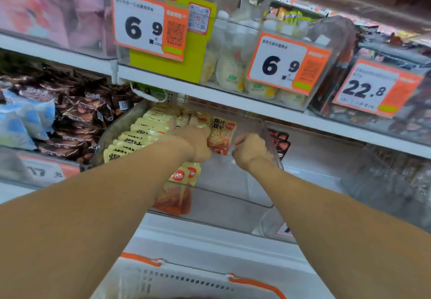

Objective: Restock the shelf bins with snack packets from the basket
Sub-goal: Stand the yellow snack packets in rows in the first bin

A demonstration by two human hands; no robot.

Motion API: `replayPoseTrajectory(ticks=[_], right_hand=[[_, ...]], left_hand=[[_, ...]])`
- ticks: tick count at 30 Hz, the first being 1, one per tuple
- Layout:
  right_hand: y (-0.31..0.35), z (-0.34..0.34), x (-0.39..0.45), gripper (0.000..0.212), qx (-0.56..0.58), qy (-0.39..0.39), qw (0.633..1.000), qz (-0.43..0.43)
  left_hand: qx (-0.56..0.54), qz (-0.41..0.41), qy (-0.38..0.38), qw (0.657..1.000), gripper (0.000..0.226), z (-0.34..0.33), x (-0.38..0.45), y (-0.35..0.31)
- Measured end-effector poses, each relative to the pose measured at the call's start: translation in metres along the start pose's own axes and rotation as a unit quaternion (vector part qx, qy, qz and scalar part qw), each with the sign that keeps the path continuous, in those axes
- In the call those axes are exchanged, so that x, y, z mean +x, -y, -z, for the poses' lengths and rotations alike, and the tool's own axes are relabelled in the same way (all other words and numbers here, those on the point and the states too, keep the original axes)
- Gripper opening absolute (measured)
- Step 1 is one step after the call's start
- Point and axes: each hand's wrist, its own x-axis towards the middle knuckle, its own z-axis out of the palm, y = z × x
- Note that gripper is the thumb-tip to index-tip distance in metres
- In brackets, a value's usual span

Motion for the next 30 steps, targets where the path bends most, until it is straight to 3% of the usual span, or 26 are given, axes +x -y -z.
replayPoseTrajectory(ticks=[2,4,8,10,11,13,15,17,19,23,27,30], right_hand=[[0.005,0.017,-0.027,0.012,0.001,0.043,0.994,0.097],[0.01,0.035,-0.062,0.012,0.006,0.077,0.977,0.199],[-0.003,0.057,-0.143,0.022,0.07,0.102,0.951,0.284],[-0.023,0.045,-0.178,0.02,0.122,0.091,0.954,0.258],[-0.036,0.031,-0.194,0.018,0.14,0.097,0.957,0.236],[-0.067,-0.009,-0.224,0.017,0.143,0.137,0.962,0.187],[-0.1,-0.054,-0.25,0.016,0.113,0.212,0.962,0.128],[-0.131,-0.092,-0.275,0.017,0.073,0.285,0.953,0.071],[-0.161,-0.115,-0.304,0.018,0.047,0.33,0.943,0.008],[-0.202,-0.138,-0.349,0.03,0.003,0.38,0.919,-0.103],[-0.21,-0.154,-0.38,0.053,0.015,0.469,0.866,-0.175],[-0.212,-0.165,-0.392,0.036,0.045,0.485,0.848,-0.21]], left_hand=[[-0.057,-0.027,-0.09,0.994,0.046,0.011,-0.023,-0.003],[-0.131,-0.058,-0.209,0.967,0.032,0.017,-0.051,-0.006],[-0.248,-0.115,-0.491,0.827,0.014,-0.008,-0.12,-0.011],[-0.292,-0.088,-0.507,0.806,0.01,-0.052,-0.153,-0.019],[-0.313,-0.068,-0.48,0.817,0.011,-0.083,-0.167,-0.023],[-0.323,-0.028,-0.375,0.868,0.016,-0.154,-0.195,-0.026],[-0.282,-0.001,-0.216,0.935,0.016,-0.226,-0.224,-0.023],[-0.239,0.032,-0.049,0.969,0.02,-0.279,-0.259,-0.018],[-0.198,0.043,0.089,0.975,0.026,-0.312,-0.291,-0.017],[-0.185,0.034,0.235,0.953,0.028,-0.341,-0.32,-0.019],[-0.231,0.057,0.286,0.928,0.029,-0.345,-0.319,-0.021],[-0.237,0.071,0.291,0.924,0.028,-0.346,-0.318,-0.023]])
